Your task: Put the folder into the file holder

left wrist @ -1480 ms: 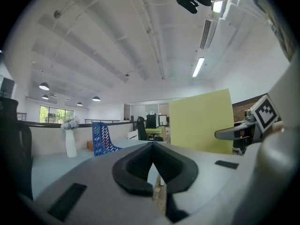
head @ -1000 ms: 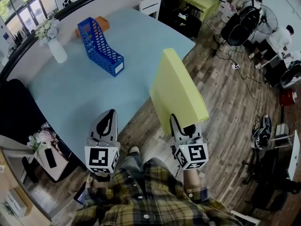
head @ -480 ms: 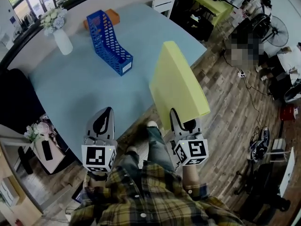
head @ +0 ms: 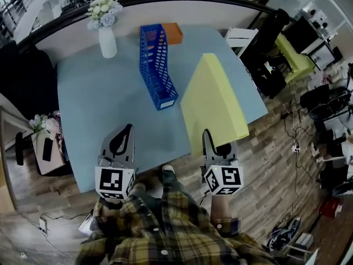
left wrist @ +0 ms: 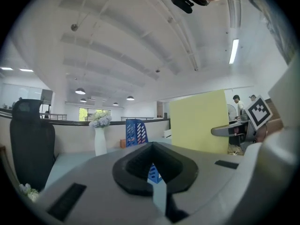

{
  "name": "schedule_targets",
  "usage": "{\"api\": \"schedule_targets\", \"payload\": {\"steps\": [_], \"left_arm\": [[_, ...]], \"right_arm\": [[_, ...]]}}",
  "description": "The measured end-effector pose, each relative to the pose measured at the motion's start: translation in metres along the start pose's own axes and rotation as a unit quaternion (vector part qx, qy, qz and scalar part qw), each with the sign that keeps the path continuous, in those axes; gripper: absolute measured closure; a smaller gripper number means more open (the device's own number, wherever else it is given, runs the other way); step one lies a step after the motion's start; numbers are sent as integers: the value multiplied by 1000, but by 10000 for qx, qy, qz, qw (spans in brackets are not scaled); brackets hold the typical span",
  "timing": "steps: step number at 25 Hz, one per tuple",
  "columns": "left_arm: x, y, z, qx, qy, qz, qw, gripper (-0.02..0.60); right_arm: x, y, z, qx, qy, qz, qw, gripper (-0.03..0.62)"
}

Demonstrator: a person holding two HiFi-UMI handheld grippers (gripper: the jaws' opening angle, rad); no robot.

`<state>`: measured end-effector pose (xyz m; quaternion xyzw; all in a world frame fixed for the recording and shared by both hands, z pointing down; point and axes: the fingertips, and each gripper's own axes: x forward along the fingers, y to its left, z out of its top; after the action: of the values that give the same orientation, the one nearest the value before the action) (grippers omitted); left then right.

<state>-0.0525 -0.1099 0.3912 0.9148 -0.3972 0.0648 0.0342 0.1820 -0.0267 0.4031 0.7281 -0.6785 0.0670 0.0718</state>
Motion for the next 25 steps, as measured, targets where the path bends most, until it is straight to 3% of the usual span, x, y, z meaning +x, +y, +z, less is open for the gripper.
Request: {"api": "schedule_targets", "payload": {"steps": [5,12,18,25], "left_arm": [[20,-14,8,-4,1,651,9979,588],[40,-37,11,-60,33,1212,9926,588],[46,-46,8,-112,101,1444,9894,588],[52,-48,6,-148,142,1455,9892,588]], "right_arm": [[42,-23,7,-120,-20,733,9972,428],[71,-51,15,-226,-83,1333,9908,428],[83,-60,17,-233,-84,1590,9870,428],[89,-61,15,-239,-26,1657,9859,428]]}}
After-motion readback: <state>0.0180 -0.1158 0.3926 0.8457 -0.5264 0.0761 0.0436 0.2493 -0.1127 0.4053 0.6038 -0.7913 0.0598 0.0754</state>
